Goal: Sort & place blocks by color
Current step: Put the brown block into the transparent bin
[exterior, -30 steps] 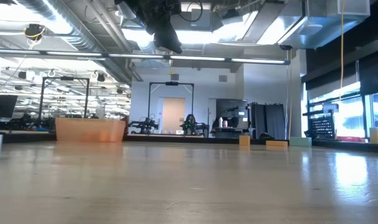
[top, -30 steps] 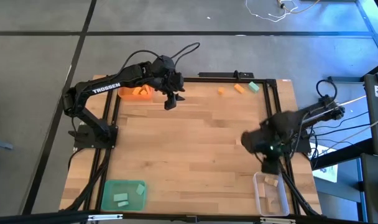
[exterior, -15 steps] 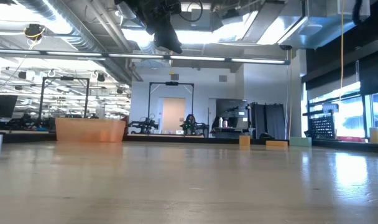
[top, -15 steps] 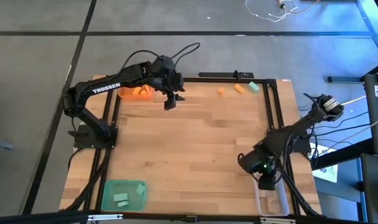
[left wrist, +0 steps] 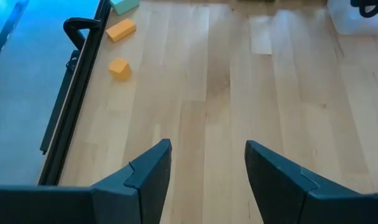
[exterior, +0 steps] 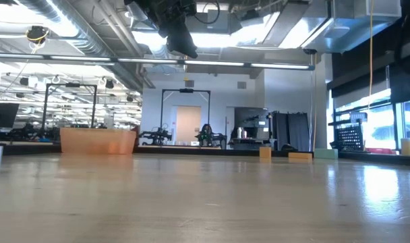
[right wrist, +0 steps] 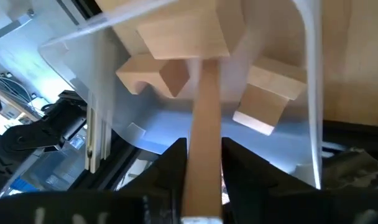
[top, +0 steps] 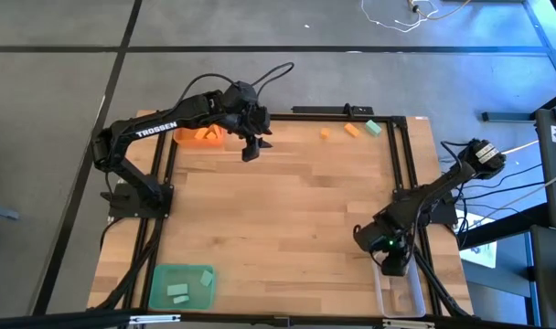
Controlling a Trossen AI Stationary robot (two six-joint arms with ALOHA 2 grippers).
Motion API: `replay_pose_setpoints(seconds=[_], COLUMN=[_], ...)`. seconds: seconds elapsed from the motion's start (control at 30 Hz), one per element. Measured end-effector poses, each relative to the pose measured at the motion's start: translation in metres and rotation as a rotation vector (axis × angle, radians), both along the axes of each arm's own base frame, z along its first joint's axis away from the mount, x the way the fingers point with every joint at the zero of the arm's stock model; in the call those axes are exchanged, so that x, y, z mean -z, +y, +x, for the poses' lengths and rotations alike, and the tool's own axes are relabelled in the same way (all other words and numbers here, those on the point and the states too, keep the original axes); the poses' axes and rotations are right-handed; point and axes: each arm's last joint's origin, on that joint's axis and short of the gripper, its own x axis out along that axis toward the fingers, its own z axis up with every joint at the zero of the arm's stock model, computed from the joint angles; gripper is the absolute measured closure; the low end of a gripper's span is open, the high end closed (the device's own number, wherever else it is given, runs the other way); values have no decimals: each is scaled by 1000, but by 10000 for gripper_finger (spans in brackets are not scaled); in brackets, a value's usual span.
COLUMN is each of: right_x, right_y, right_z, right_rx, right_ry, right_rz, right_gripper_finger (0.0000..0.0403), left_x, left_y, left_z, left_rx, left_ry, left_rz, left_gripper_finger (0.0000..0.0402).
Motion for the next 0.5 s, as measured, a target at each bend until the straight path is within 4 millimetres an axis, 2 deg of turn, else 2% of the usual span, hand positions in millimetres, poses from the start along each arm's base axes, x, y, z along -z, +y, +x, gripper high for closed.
replay_pose_setpoints(seconds=[0.27,0.4,0.5], right_x=[-3,-16,-31], right_y=[3,8,13], right_z=[3,7,14], right_rx=[15,34,46], right_ry=[12,86,70], right_rz=[57,120,148], right_gripper_finger=[299,298,298], left_x=[0,0,0], left_y=[0,0,0], left_z=[0,0,0], left_rx=[0,0,0], left_ry=[0,0,0], left_rz=[0,0,1], left_gripper_finger=[207,207,207])
